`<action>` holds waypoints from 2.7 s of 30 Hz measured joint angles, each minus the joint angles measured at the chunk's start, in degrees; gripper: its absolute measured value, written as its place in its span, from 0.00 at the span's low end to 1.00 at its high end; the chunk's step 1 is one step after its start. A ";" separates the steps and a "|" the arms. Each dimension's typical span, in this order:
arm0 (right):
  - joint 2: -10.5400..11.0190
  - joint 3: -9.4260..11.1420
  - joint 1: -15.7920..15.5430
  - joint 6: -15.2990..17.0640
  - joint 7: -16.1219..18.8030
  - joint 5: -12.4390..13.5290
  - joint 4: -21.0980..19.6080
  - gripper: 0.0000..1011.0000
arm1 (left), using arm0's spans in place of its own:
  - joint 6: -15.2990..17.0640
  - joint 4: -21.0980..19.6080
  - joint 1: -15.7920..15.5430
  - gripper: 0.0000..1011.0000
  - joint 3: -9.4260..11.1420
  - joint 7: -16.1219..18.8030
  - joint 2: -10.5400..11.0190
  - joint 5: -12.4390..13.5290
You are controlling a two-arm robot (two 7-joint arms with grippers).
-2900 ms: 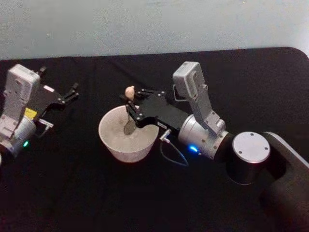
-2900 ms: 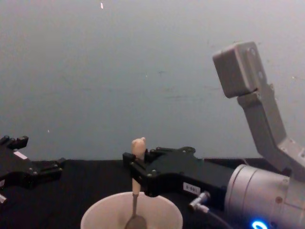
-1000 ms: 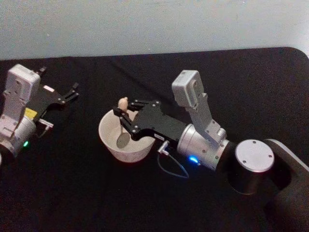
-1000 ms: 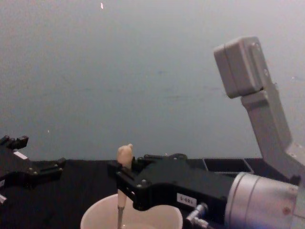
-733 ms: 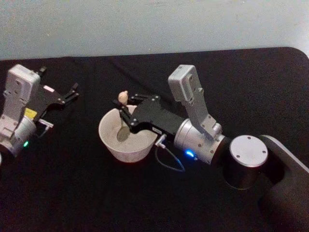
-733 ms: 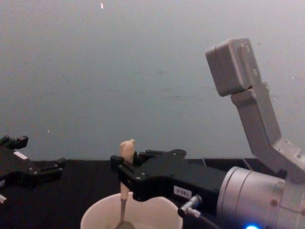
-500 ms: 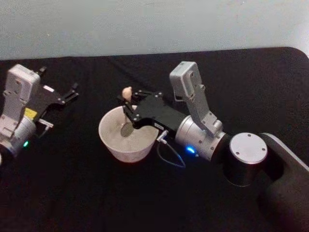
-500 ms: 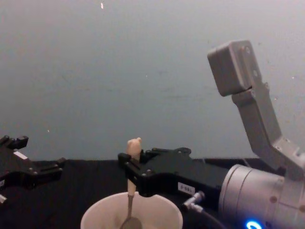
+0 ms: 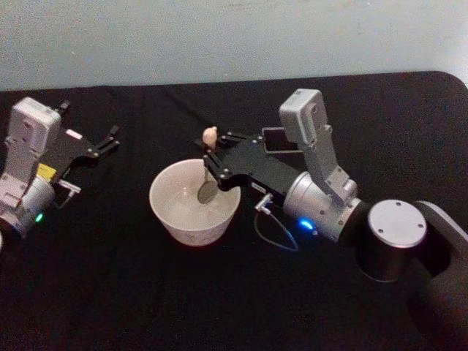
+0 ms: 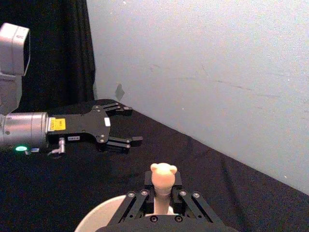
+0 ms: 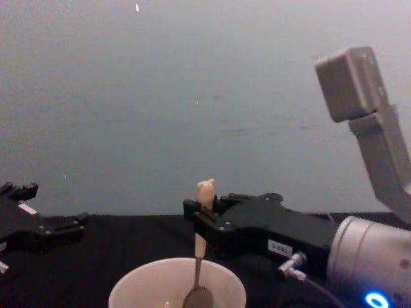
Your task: Pick up the stirring spoon with one hand, stir inside the cup, then place it back in its original position.
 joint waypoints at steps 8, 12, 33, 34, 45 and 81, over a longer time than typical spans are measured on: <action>1.98 0.57 -1.75 0.22 1.22 1.29 -2.68 0.19 | 0.00 0.00 0.00 0.99 0.00 0.00 0.00 0.00; 2.99 0.55 -2.73 0.32 2.00 2.01 -4.34 0.19 | 0.00 0.00 0.00 0.99 0.00 0.00 0.00 0.00; 3.37 -2.83 -3.17 0.33 2.85 2.12 -5.47 0.19 | 0.00 0.00 0.00 0.99 0.00 0.00 0.00 0.00; 3.18 -2.90 -3.04 0.33 2.74 2.03 -5.27 0.19 | 0.00 0.00 0.00 0.99 0.00 0.00 0.00 0.00; 0.03 -3.27 -0.60 0.25 0.85 0.79 -1.59 0.19 | 0.00 0.00 0.00 0.99 0.00 0.00 0.00 0.00; 0.63 1.82 -0.54 0.51 0.21 2.61 -5.14 0.19 | 0.00 0.00 0.00 0.99 0.00 0.00 0.00 0.00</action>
